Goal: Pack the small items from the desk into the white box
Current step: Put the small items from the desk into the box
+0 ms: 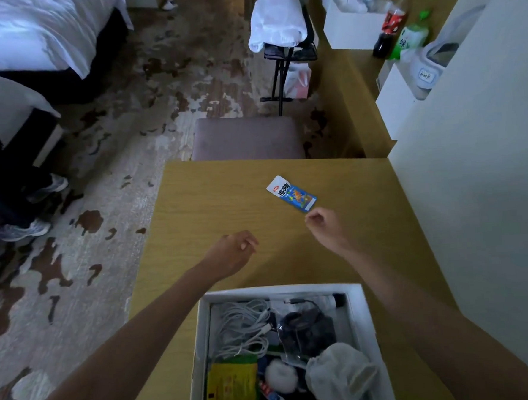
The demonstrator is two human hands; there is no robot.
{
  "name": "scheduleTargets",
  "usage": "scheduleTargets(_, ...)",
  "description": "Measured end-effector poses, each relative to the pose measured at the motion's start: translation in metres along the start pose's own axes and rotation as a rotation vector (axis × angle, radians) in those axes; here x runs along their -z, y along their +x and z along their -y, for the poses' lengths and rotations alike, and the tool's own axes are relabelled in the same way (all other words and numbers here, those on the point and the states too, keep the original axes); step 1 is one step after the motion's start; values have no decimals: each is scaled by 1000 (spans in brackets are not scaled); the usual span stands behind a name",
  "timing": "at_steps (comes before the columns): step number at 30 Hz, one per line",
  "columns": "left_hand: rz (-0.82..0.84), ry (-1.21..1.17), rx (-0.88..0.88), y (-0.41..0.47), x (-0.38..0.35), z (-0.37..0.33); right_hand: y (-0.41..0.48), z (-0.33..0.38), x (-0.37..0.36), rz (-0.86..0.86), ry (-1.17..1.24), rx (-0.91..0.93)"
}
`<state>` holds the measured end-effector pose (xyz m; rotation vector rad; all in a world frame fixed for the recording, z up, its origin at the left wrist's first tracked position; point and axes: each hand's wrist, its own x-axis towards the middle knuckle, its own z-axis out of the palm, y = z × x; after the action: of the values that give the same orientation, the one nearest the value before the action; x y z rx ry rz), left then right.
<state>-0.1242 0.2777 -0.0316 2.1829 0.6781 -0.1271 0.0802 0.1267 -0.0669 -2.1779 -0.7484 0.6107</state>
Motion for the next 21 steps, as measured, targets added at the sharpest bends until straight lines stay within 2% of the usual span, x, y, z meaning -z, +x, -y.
scheduleTargets(3,20,26,110,28,-8,10,50,-13,-10,30,-93,-39)
scheduleTargets(8,13,19,257,45,-21,34,120,-14,-34,140,-520,-12)
scheduleTargets(10,-1,10,276,43,-27,42,131,-20,-39,149,-584,-16)
scheduleTargets(14,44,0,263,30,-38,55,126,-32,-40,76,-595,75)
scheduleTargets(16,58,-21,277,24,-39,55,113,-33,-35,95,-543,49)
scheduleTargets(19,66,-53,260,18,-31,41,84,-31,-27,130,-355,-14)
scheduleTargets(21,172,-95,263,12,-23,31,60,-21,-22,96,-173,-10)
